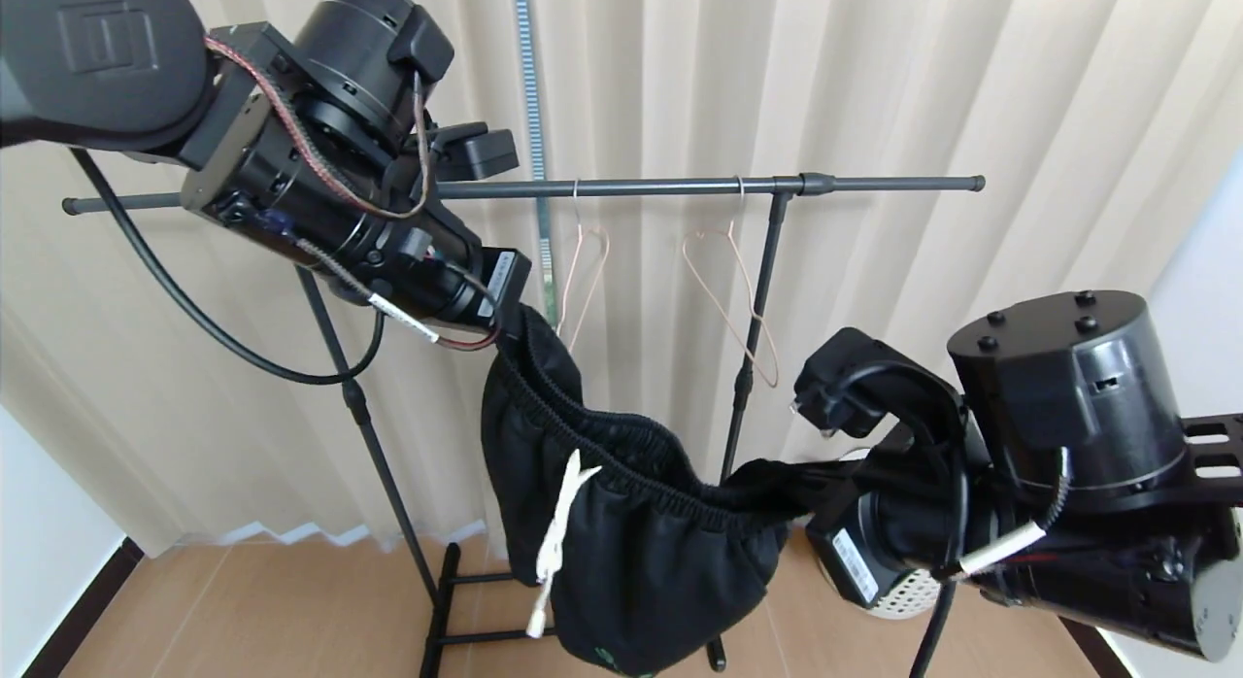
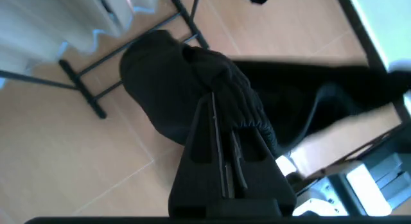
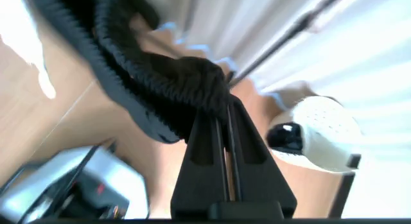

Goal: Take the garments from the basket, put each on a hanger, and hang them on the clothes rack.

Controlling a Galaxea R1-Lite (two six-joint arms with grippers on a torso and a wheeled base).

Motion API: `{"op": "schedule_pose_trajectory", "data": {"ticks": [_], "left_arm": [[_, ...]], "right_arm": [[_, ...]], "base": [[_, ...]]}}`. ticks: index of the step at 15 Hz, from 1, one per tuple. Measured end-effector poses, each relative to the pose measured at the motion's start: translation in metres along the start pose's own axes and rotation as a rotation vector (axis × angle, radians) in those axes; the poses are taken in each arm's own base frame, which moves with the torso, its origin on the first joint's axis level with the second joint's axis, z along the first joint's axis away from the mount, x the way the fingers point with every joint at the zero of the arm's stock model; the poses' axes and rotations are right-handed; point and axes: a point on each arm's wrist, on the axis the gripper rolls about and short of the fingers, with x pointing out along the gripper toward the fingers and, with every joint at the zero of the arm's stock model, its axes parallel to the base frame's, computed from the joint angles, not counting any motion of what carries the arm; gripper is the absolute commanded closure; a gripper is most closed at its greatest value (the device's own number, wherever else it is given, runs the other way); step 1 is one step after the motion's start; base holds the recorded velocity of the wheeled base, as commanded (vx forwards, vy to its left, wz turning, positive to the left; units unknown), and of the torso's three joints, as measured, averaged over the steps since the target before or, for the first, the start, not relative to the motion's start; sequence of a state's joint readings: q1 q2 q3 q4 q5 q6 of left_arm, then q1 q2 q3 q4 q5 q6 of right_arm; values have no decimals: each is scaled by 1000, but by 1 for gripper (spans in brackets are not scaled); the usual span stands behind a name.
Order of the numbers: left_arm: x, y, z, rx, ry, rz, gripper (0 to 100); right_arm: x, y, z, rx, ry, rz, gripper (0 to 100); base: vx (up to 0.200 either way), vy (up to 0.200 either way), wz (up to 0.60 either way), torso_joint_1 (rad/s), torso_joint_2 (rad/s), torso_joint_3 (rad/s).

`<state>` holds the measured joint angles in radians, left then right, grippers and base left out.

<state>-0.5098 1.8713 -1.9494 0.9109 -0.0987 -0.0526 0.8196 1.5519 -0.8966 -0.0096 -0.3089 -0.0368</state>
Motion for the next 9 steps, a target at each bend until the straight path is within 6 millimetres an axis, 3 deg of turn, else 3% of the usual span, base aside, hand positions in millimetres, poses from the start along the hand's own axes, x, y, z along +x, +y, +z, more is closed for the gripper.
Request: {"op": "schedule_pose_trajectory", "data": {"ticks": [4, 7, 9], "left_arm": [[-9, -3, -40, 117, 140, -5, 100], [-7, -24, -79, 165, 266, -45, 100], [-5, -45, -91, 98, 296, -73, 100]], "right_arm": [[30, -25, 14, 91, -67, -148, 100], [66, -29, 35, 263, -106, -173, 100], [91, -24, 53, 449, -146, -158, 100]], "base": [[0, 0, 0, 0, 0, 0], [0, 0, 0, 0, 0, 0], [0, 0, 0, 0, 0, 0]]}}
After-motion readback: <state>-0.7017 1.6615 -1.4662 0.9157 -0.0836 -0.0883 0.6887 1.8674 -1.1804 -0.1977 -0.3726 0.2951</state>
